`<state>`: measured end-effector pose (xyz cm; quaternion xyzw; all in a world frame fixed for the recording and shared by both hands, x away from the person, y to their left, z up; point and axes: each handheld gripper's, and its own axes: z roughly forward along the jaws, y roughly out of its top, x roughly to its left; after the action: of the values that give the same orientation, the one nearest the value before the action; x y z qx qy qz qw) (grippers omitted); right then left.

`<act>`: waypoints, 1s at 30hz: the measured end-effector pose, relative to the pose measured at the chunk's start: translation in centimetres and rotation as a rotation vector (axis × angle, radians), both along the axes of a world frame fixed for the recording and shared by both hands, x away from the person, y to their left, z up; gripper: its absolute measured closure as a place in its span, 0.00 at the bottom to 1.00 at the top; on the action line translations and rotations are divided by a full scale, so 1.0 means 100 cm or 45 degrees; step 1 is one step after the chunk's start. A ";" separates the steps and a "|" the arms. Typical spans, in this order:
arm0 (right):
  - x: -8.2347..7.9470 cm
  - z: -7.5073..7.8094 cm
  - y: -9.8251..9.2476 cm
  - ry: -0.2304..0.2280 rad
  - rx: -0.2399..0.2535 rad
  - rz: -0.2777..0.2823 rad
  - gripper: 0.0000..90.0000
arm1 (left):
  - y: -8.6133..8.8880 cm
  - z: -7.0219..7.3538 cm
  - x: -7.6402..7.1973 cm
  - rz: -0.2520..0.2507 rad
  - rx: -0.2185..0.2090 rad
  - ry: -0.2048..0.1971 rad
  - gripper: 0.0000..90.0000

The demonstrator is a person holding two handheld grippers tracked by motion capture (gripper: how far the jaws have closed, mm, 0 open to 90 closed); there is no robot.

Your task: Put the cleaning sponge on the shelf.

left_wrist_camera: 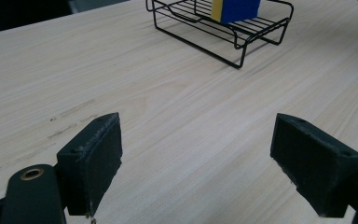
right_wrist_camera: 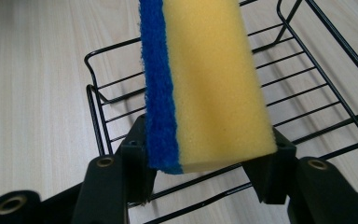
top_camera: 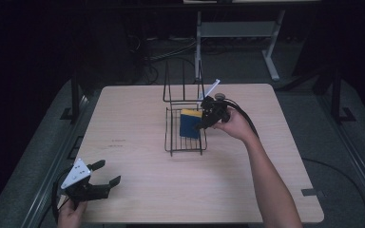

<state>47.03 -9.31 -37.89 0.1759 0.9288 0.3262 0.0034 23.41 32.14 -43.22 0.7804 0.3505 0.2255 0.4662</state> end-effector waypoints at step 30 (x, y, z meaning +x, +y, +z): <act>-0.005 -0.004 -0.010 0.002 0.051 -0.053 0.35 | -0.001 0.000 0.000 0.002 0.003 -0.002 0.18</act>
<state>46.57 -10.32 -38.27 0.1954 0.9183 0.3444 0.0058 23.42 32.01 -43.22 0.7805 0.3504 0.2268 0.4655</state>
